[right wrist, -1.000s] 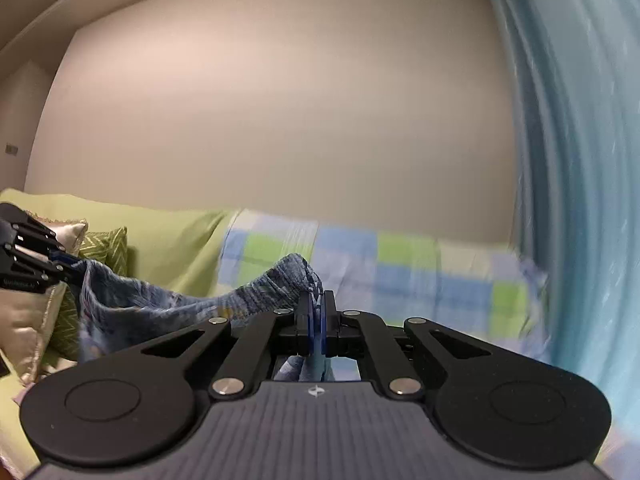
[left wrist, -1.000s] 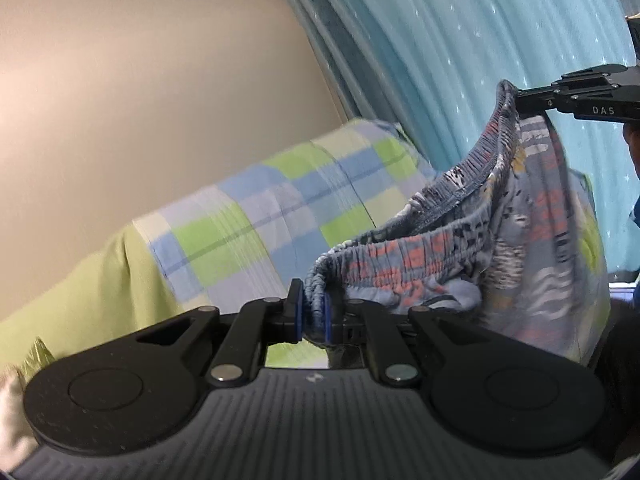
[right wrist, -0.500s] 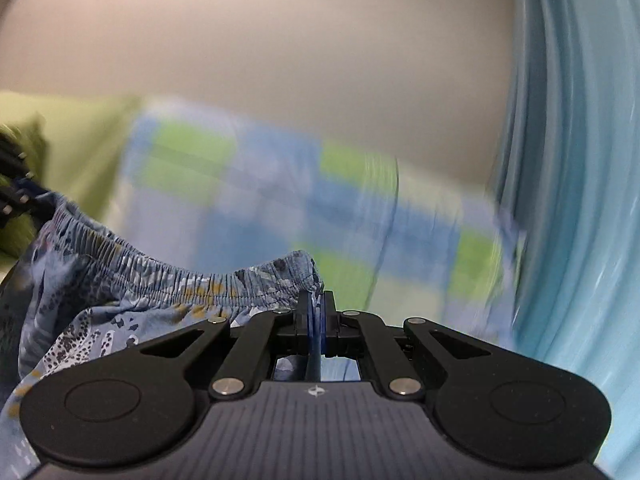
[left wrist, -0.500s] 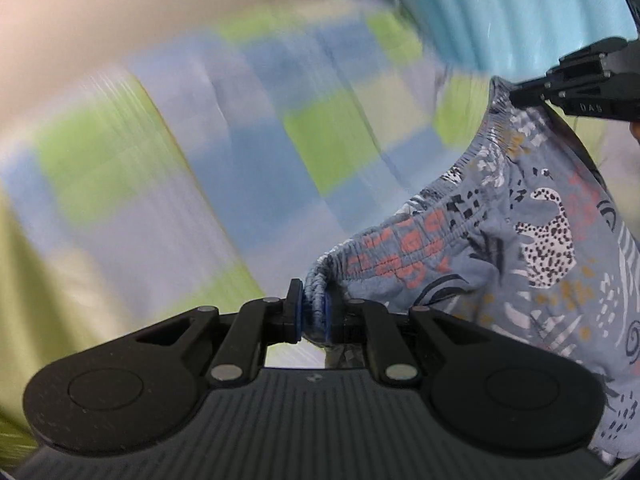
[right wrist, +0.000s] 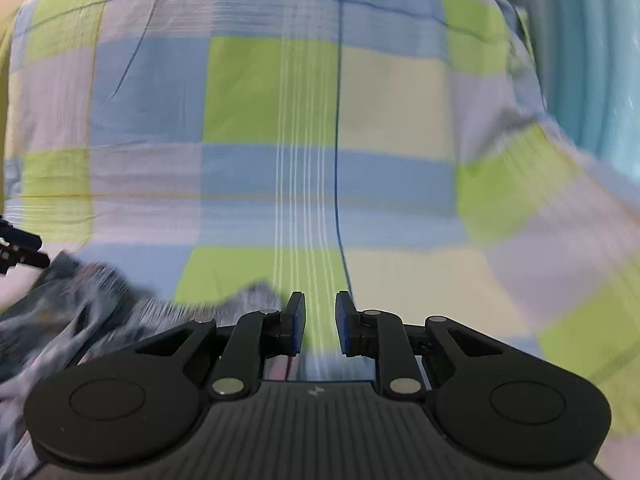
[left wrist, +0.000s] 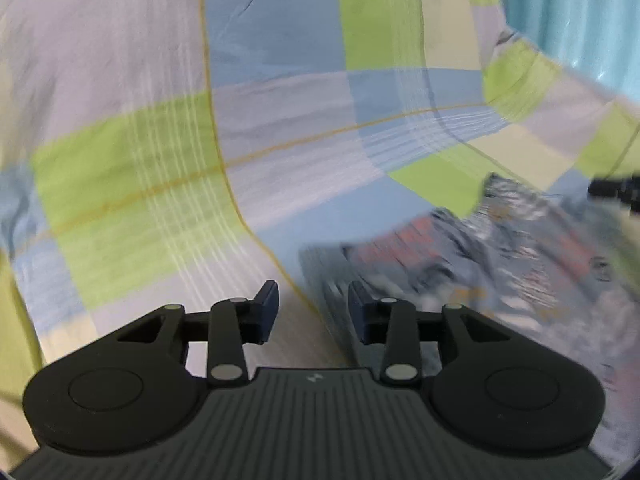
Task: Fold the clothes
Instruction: 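Lower the garment onto the checked sheet and open both grippers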
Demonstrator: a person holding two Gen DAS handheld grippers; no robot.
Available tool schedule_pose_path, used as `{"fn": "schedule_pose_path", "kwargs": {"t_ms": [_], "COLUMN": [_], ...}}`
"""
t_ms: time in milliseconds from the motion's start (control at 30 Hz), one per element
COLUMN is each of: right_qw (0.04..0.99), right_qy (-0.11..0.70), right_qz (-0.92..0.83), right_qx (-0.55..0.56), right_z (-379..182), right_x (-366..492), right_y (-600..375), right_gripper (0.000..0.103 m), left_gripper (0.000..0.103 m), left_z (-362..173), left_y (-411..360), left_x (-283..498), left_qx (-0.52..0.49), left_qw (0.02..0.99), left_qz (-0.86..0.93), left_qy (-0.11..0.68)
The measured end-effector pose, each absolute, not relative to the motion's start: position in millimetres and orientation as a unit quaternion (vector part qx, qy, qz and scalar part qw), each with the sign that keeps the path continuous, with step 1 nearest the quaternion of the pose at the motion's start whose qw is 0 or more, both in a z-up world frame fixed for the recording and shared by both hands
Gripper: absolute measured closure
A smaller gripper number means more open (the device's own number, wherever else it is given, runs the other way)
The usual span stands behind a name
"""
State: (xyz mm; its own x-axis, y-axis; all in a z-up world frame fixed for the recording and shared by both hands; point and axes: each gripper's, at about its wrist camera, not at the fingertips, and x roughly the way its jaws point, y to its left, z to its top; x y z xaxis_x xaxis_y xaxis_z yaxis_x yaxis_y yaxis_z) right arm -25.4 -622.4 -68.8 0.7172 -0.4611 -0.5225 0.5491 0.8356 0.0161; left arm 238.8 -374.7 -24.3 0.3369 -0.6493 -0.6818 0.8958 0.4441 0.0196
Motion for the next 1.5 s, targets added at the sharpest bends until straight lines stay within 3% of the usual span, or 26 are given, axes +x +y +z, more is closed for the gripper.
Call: {"fn": "schedule_pose_path", "kwargs": {"t_ms": [67,133,300,367,400,433,467,667,767,833,1133,1167,1233,1400,1500], "right_qw": [0.920,0.916,0.909,0.900,0.897,0.893,0.891,0.890,0.891,0.889,0.873,0.874,0.875,0.879,0.876], "right_qy": [0.266,0.281,0.305,0.314,0.319,0.320,0.320,0.352,0.348,0.346,0.275,0.271,0.292,0.348,0.366], "right_qz": [-0.265,-0.253,-0.242,-0.245,-0.246,-0.250,-0.249,-0.231,-0.232,-0.234,-0.359,-0.347,-0.312,-0.245,-0.244], "right_qx": [0.109,0.131,0.151,0.175,0.185,0.195,0.204,0.174,0.176,0.187,0.181,0.207,0.226,0.213,0.199], "right_z": [-69.3,-72.7,-71.9,-79.3,-83.1,-86.4,-88.6,-102.8,-108.3,-106.7,-66.5,-64.9,-67.5,-93.0,-108.3], "right_x": [-50.2,-74.7,-123.4,-145.6,-155.0,-164.1,-169.5,-175.3,-179.0,-181.9,-221.3,-225.1,-221.6,-211.3,-210.8], "right_y": [-611.5,-594.1,-557.9,-550.5,-547.1,-543.5,-539.6,-515.6,-517.1,-521.6,-572.8,-579.5,-574.1,-521.5,-501.3], "right_gripper": [0.077,0.070,0.066,0.066,0.066,0.066,0.066,0.066,0.071,0.103,0.103,0.102,0.088,0.080,0.064], "left_gripper": [0.068,0.061,0.055,0.061,0.071,0.092,0.099,0.103,0.103,0.103,0.086,0.084,0.082,0.075,0.072], "left_z": [-23.4,-29.6,-46.0,-55.2,-58.3,-59.6,-61.2,-53.3,-51.1,-50.6,-36.5,-37.3,-40.3,-49.8,-53.5], "left_y": [-357.2,-340.2,-309.3,-308.1,-306.8,-303.3,-302.6,-289.7,-282.7,-278.5,-253.0,-251.1,-247.7,-243.9,-241.1], "left_x": [229.3,212.7,175.4,165.2,161.1,156.9,153.1,157.9,172.7,179.8,172.4,167.7,156.2,125.4,114.1], "left_qx": [0.188,0.181,0.173,0.189,0.193,0.199,0.208,0.231,0.237,0.236,0.221,0.225,0.237,0.271,0.272], "left_qw": [0.781,0.767,0.753,0.752,0.750,0.747,0.744,0.764,0.769,0.764,0.766,0.764,0.759,0.746,0.739], "left_qz": [-0.497,-0.508,-0.521,-0.517,-0.518,-0.524,-0.527,-0.508,-0.493,-0.494,-0.497,-0.499,-0.505,-0.518,-0.527], "left_qy": [0.328,0.347,0.364,0.362,0.362,0.359,0.355,0.323,0.331,0.342,0.343,0.342,0.336,0.320,0.321]}}
